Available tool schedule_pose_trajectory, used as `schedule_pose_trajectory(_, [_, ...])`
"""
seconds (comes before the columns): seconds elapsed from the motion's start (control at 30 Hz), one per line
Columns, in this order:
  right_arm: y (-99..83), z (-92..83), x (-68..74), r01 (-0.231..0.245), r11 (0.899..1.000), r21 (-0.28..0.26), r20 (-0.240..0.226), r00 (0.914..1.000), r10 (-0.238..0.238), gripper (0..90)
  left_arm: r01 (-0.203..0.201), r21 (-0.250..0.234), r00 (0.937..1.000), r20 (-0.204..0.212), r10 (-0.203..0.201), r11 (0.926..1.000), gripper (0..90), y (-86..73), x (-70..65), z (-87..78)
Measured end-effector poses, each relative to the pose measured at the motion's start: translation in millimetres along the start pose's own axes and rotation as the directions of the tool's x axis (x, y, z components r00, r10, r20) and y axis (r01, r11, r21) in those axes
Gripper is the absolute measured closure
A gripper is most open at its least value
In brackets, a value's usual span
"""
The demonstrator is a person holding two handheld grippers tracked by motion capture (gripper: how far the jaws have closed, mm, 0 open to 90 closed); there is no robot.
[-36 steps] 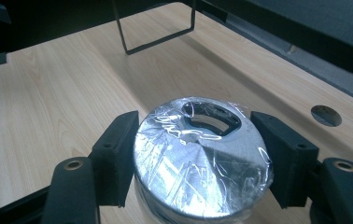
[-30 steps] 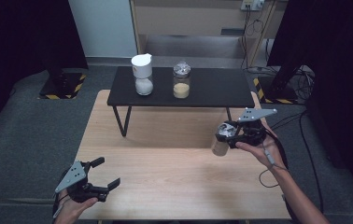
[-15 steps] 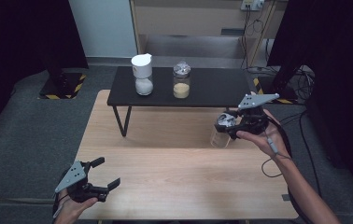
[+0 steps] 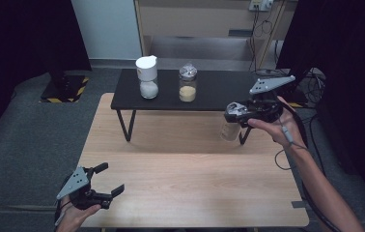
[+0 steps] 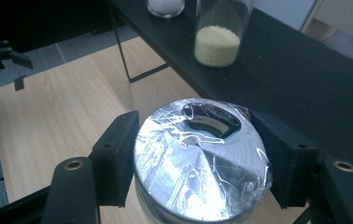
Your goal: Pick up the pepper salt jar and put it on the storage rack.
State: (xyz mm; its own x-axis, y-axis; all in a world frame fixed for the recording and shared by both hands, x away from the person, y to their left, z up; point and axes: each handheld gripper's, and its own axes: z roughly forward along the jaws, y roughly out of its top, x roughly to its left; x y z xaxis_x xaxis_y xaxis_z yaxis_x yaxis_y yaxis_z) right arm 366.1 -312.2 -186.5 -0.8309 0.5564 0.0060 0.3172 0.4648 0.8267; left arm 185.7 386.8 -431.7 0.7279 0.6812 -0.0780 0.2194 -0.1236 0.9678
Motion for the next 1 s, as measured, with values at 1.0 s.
schedule_pose_trajectory(1.0, [73.3, 28.1, -24.1, -0.075, 0.997, 0.010, 0.154, 0.9854, 0.072, 35.8, 0.009, -0.002, 0.9999, 0.007, -0.009, 1.0000, 0.0, -1.1, 2.3, -1.0])
